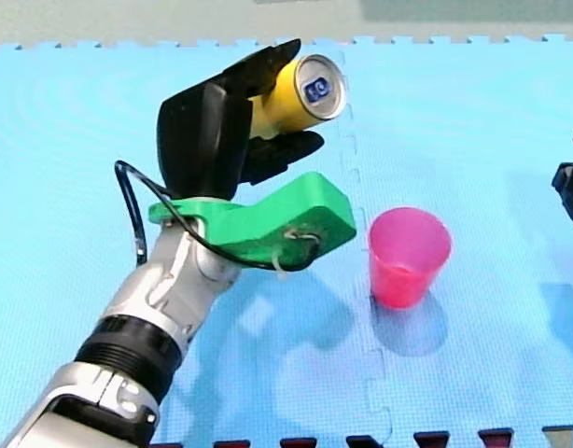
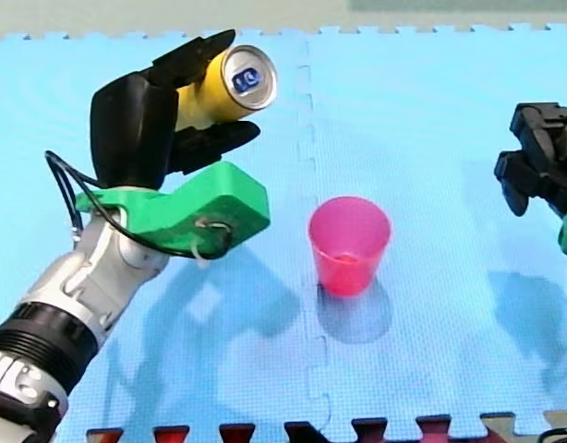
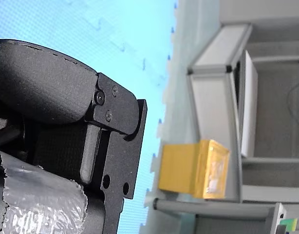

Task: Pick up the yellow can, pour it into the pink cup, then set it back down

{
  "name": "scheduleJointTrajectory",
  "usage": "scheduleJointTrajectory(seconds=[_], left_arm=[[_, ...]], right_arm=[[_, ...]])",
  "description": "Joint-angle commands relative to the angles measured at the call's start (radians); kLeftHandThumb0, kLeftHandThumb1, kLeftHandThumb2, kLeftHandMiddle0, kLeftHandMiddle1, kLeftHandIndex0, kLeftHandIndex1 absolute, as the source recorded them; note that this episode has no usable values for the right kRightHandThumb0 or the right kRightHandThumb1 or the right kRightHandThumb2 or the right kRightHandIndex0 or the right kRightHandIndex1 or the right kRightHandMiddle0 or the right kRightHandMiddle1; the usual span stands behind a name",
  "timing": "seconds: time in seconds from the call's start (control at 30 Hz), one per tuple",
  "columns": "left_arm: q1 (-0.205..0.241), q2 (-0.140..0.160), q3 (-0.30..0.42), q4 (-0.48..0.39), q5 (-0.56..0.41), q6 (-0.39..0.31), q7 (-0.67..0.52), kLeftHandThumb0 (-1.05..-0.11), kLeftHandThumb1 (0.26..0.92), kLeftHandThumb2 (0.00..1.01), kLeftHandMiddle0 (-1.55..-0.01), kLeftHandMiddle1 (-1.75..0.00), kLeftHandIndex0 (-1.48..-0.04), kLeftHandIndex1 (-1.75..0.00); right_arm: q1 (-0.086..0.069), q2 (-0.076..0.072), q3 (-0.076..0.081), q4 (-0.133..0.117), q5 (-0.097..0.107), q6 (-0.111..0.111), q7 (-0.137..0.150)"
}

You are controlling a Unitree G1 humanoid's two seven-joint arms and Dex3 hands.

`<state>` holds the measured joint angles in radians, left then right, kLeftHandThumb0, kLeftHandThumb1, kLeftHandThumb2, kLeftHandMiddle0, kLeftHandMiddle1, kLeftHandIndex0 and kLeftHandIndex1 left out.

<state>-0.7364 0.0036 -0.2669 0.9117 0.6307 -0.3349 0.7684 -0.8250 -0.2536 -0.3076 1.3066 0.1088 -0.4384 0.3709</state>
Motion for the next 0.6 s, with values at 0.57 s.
scheduleJointTrajectory(seconds=[0.57], left_arm=[[-0.042,0.01,-0.135,0.114,0.061,-0.034,0.045,-0.417,0.772,0.0,-1.31,0.0,-1.23,0.0]], right_arm=[[-0.009,0.006,-0.004,-0.001,0.004,0.0,-0.009]])
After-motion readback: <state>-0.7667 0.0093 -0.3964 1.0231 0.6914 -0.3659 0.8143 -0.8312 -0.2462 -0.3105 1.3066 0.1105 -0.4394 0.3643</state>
